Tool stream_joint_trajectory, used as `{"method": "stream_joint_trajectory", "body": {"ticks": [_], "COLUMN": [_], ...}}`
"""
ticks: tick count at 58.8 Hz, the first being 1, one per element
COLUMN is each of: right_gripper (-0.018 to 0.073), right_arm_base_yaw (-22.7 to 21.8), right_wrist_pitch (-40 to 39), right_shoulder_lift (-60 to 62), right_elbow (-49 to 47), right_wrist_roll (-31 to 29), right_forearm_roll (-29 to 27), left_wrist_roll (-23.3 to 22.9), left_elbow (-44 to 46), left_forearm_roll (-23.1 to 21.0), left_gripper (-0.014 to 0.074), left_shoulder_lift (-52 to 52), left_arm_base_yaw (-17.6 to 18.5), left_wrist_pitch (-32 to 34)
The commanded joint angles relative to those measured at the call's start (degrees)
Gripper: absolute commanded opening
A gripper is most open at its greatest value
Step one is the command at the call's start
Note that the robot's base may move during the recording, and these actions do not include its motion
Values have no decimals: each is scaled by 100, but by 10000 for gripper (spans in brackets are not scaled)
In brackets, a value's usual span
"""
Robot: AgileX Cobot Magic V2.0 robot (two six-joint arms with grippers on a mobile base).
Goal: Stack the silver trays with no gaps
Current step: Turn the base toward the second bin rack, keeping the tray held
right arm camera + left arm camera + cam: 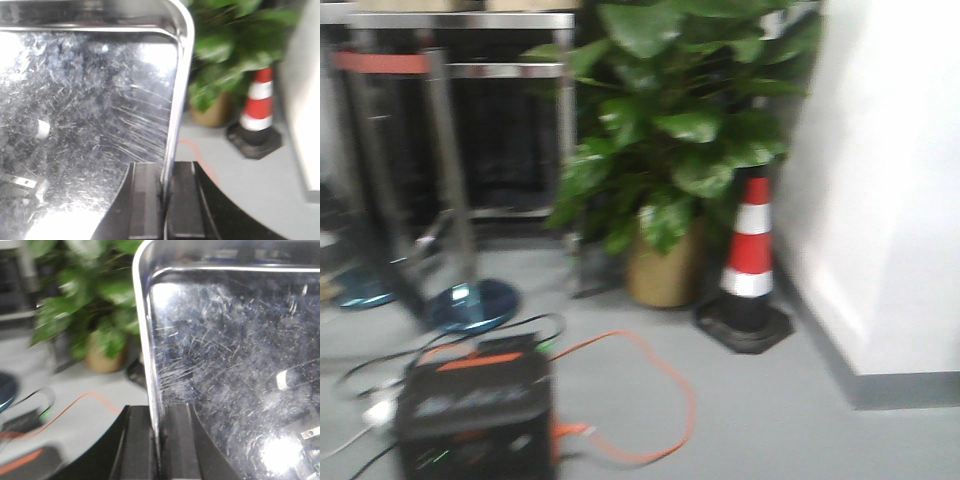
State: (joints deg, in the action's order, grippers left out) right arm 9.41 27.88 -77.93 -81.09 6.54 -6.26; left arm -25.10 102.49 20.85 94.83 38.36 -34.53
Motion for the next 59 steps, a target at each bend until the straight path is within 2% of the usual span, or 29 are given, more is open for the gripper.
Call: {"method": "stream_joint_trajectory", "body": {"ticks": [1,59], "right_gripper": [-69,-69], "right_arm_base_yaw": [40,40], "right_wrist_pitch": [-261,-261], "right_shoulder_lift": [34,34], "right_elbow": [-64,-64], "right_wrist_roll": [-104,-104], "right_forearm_roll": [-40,-40], "left_wrist_roll": [45,45], "left_elbow": [65,65], "left_forearm_roll": [-54,-54], "left_gripper": [-8,-8], "left_shoulder_lift": [-63,-63], "left_arm_base_yaw": [65,65], "left_wrist_pitch": [305,305]}}
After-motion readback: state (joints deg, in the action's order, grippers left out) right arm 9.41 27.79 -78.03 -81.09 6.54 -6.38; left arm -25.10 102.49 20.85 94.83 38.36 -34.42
